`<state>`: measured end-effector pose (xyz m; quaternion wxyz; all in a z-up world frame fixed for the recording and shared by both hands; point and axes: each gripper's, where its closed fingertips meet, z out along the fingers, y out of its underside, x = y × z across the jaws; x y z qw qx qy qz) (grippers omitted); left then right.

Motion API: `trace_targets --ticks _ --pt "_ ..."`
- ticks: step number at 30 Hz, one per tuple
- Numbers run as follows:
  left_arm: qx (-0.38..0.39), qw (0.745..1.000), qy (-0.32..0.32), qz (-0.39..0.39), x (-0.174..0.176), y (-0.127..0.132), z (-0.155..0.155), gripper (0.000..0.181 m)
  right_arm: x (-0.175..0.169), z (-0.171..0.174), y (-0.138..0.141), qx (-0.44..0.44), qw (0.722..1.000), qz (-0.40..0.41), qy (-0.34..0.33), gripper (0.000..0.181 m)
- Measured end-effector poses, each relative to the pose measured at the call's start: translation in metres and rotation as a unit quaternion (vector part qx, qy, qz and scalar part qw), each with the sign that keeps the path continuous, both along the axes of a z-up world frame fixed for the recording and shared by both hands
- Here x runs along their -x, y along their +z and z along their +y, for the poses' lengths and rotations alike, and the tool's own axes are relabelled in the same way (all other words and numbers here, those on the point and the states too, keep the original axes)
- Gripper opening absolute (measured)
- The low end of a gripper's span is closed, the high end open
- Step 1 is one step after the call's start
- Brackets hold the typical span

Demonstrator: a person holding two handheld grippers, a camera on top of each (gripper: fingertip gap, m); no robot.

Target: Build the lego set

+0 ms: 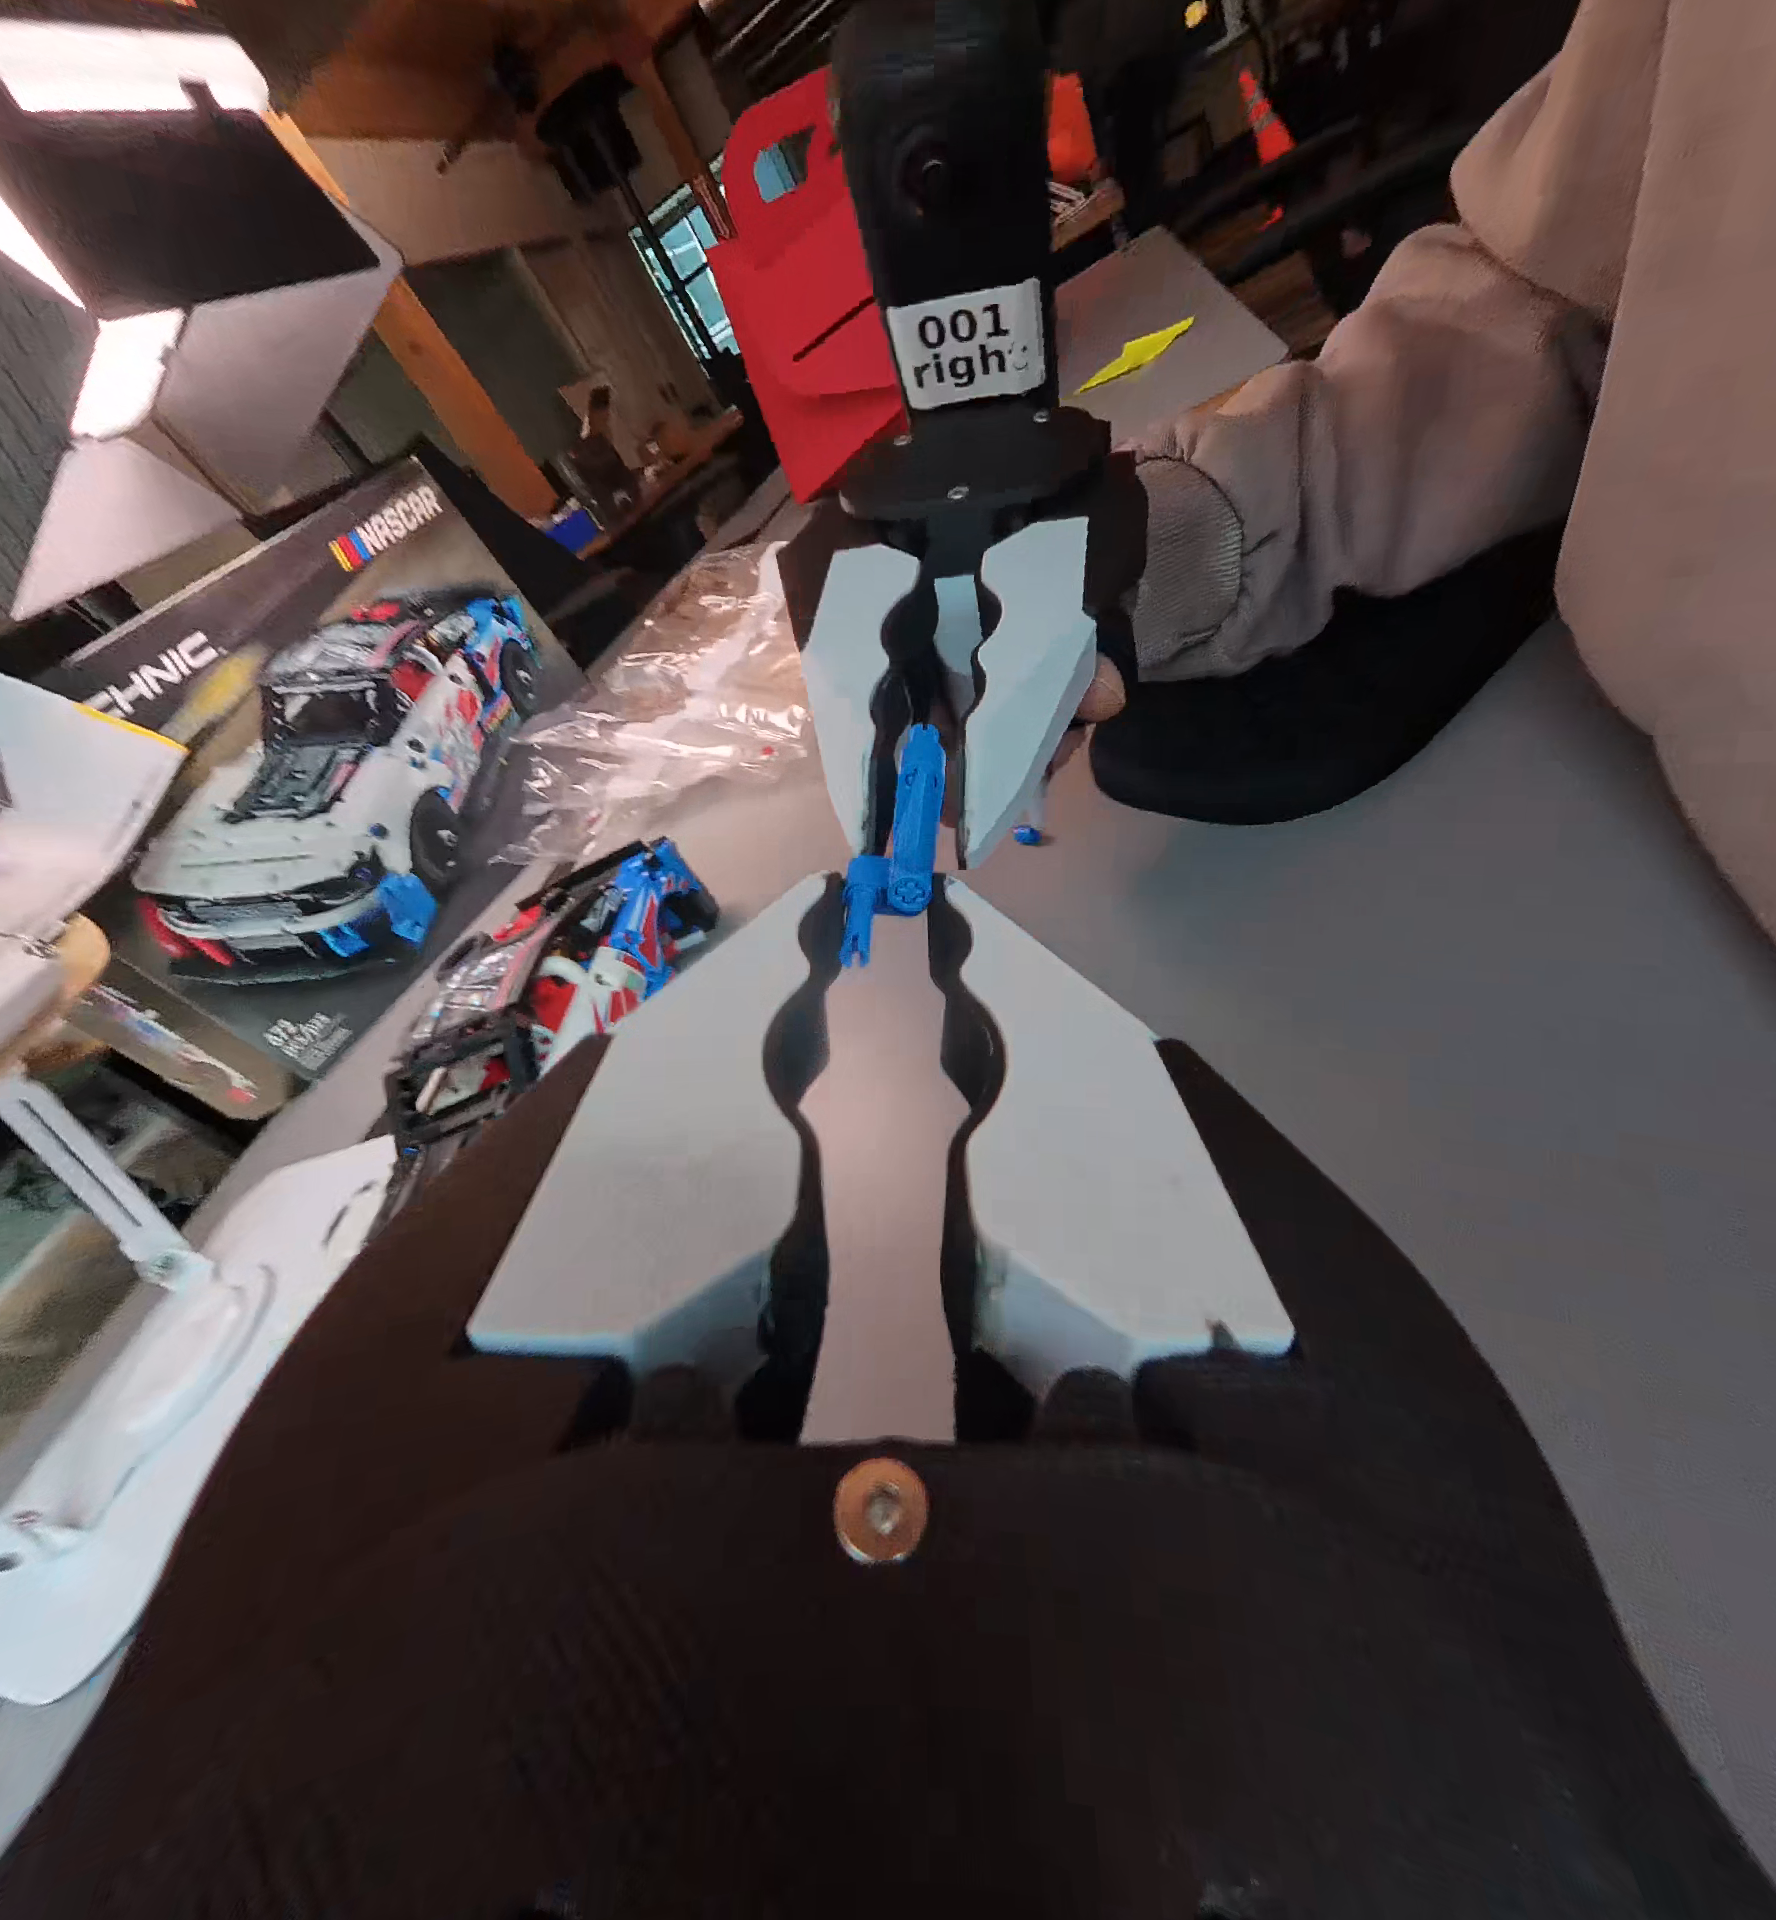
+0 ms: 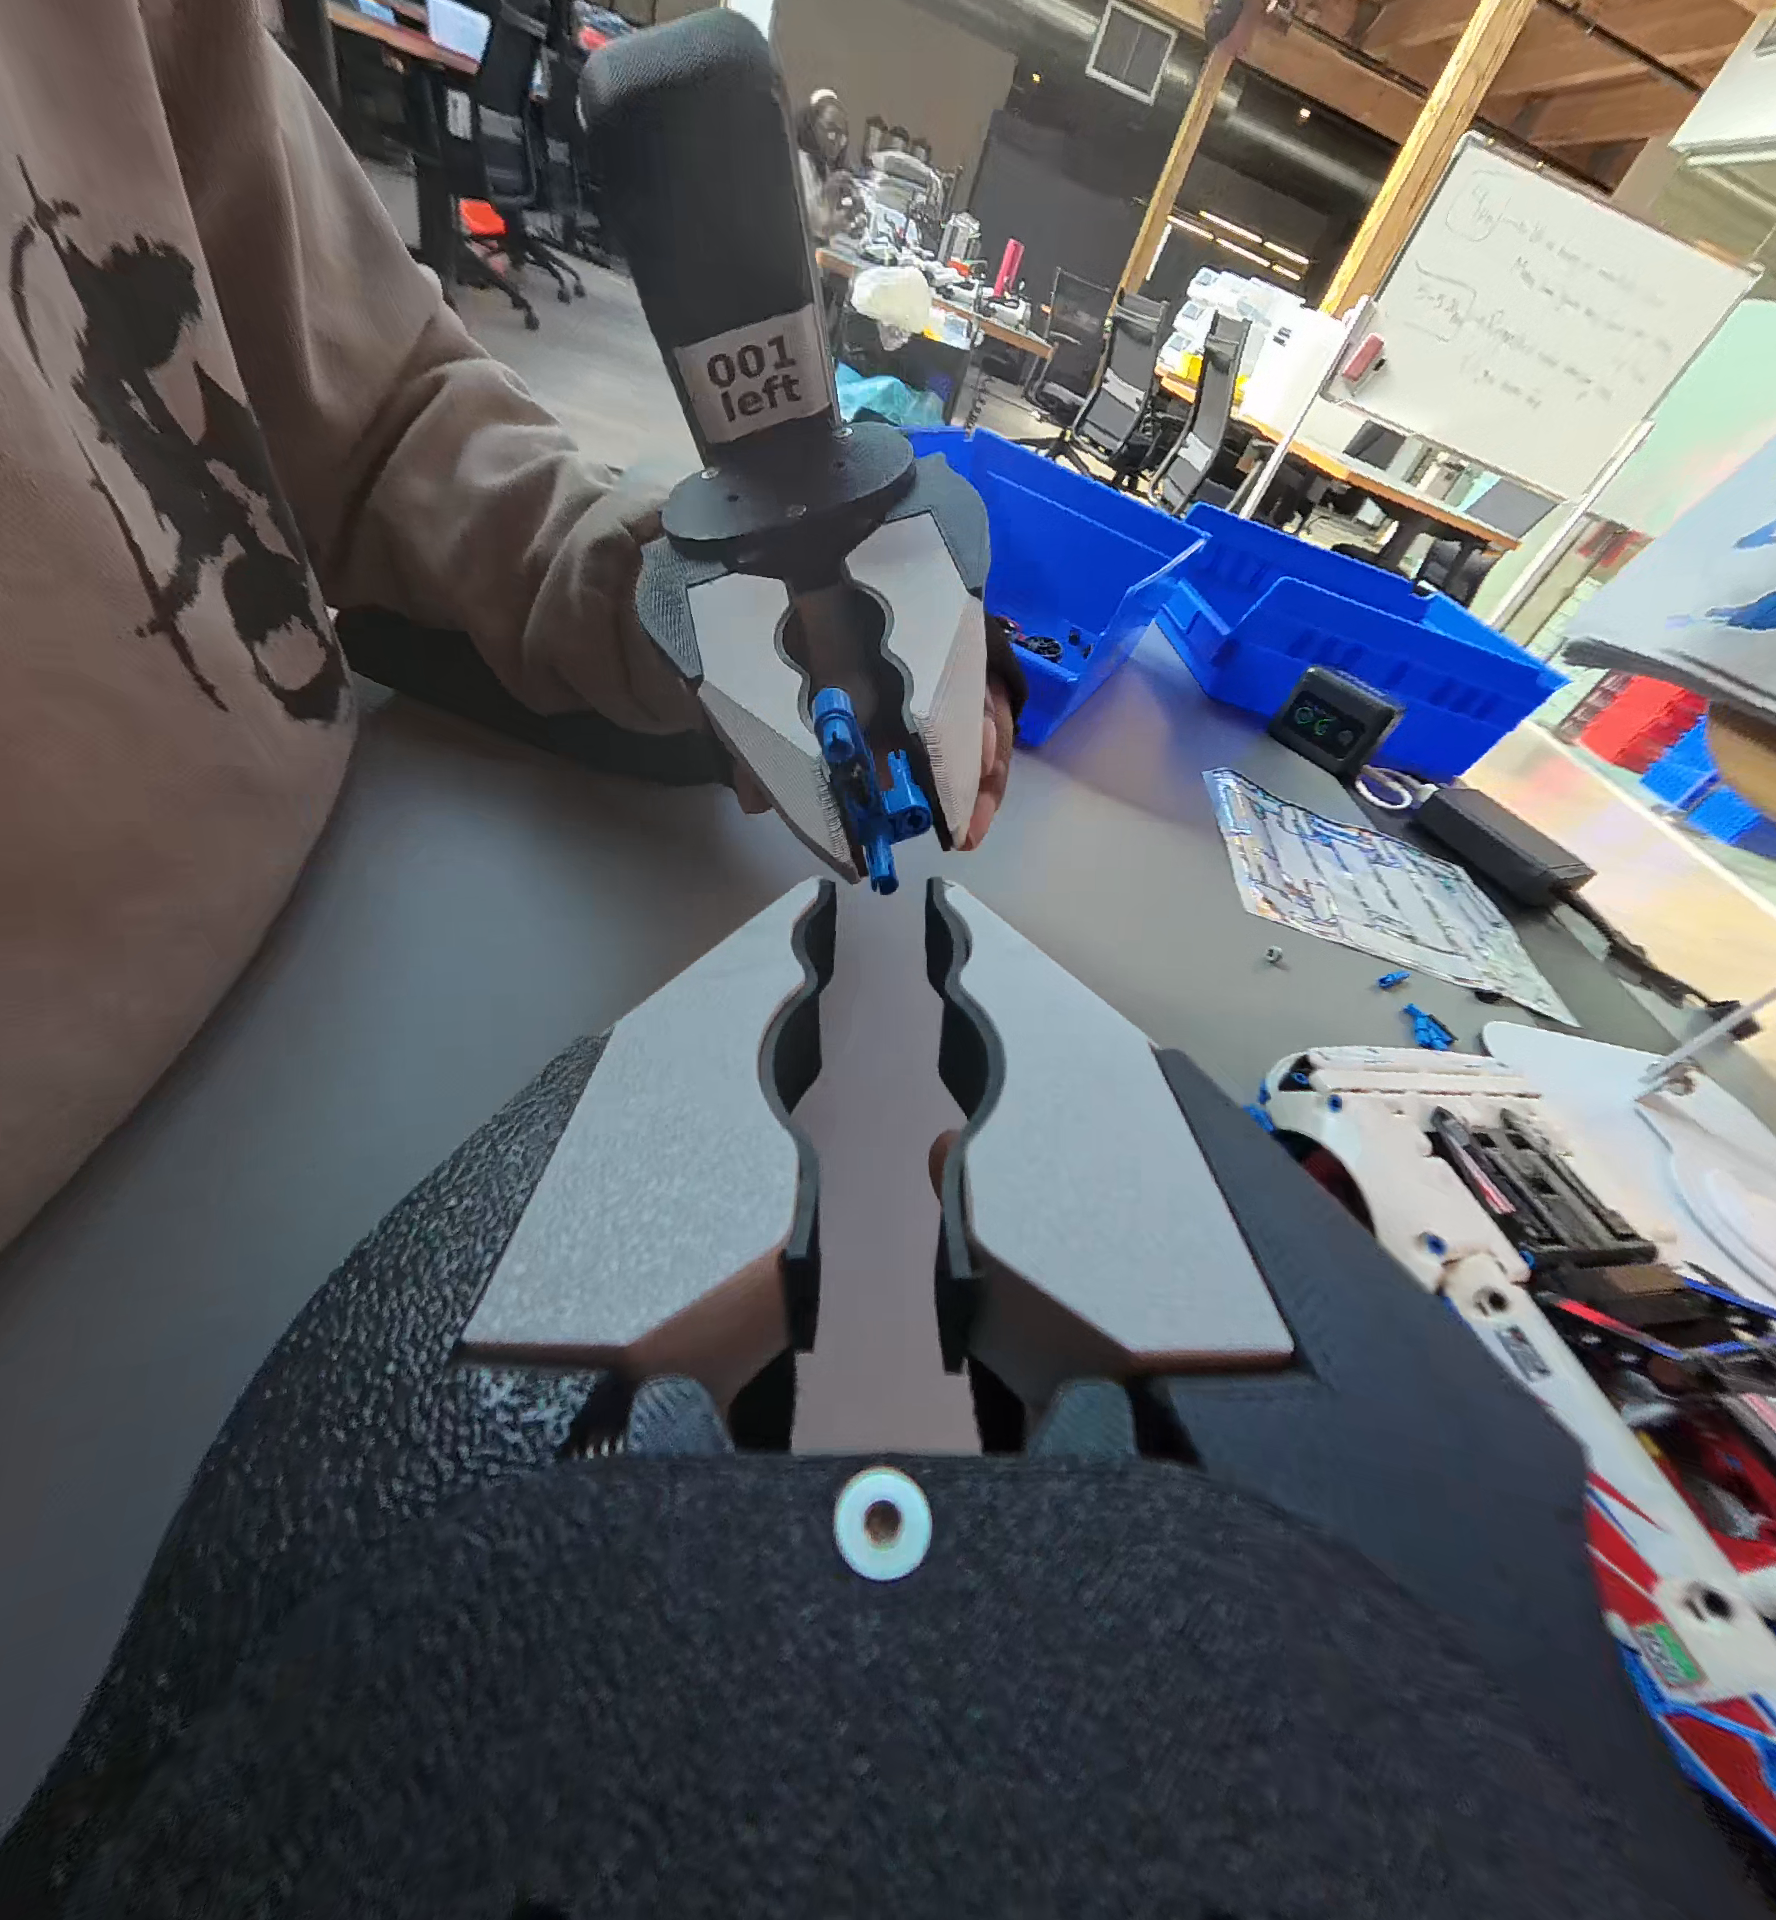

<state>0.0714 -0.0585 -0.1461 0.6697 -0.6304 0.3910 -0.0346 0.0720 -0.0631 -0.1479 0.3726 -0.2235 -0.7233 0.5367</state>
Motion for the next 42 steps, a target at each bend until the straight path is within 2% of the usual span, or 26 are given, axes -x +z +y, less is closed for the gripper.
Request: trace_targets --ticks 4,8,17,27,37,39,40,42 --pt "-0.029 0.999 0.005 0.021 -0.003 0.005 -0.002 0.014 -0.004 -0.005 0.004 0.041 0.999 -0.017 0.027 0.013" --pt "-0.031 0.999 -0.005 0.016 -0.006 0.005 -0.005 0.014 -0.005 -0.007 0.009 0.058 0.998 -0.017 0.033 0.003" --pt "-0.002 1.000 -0.016 -0.002 -0.011 0.001 -0.007 0.017 -0.009 -0.010 0.005 0.069 0.995 -0.049 0.056 0.002" --pt "0.017 0.999 -0.024 0.036 -0.014 -0.007 -0.011 0.014 -0.011 -0.014 -0.001 0.069 0.992 -0.077 0.069 0.002" --pt "0.002 0.999 -0.029 -0.036 -0.020 0.022 -0.013 0.014 -0.018 -0.015 0.028 0.106 0.990 -0.045 0.087 0.002" --pt "-0.010 0.997 -0.016 -0.075 -0.005 0.034 -0.014 0.014 -0.023 0.009 0.043 0.139 0.988 -0.022 0.068 0.001" --pt "-0.008 0.995 -0.011 -0.098 0.009 0.040 -0.016 0.014 -0.024 0.024 0.045 0.131 0.990 -0.014 0.044 0.001" --pt "-0.002 0.995 -0.020 -0.098 0.013 0.039 -0.019 0.014 -0.022 0.032 0.041 0.109 0.994 -0.013 0.020 0.002"
